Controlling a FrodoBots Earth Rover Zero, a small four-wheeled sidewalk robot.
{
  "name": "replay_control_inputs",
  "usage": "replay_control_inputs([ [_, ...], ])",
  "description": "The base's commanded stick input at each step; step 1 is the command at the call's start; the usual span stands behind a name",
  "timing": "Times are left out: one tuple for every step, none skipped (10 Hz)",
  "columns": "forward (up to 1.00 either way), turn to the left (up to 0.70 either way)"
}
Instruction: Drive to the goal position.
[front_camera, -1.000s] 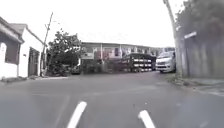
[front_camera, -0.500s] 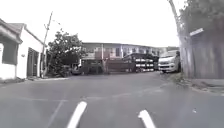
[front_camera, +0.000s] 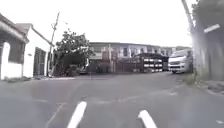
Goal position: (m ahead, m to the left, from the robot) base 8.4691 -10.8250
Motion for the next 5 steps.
replay_control_inputs([
  [0.70,0.18],
  [0.69,0.17],
  [0.68,0.17],
  [0.64,0.16],
  [0.62,0.15],
])
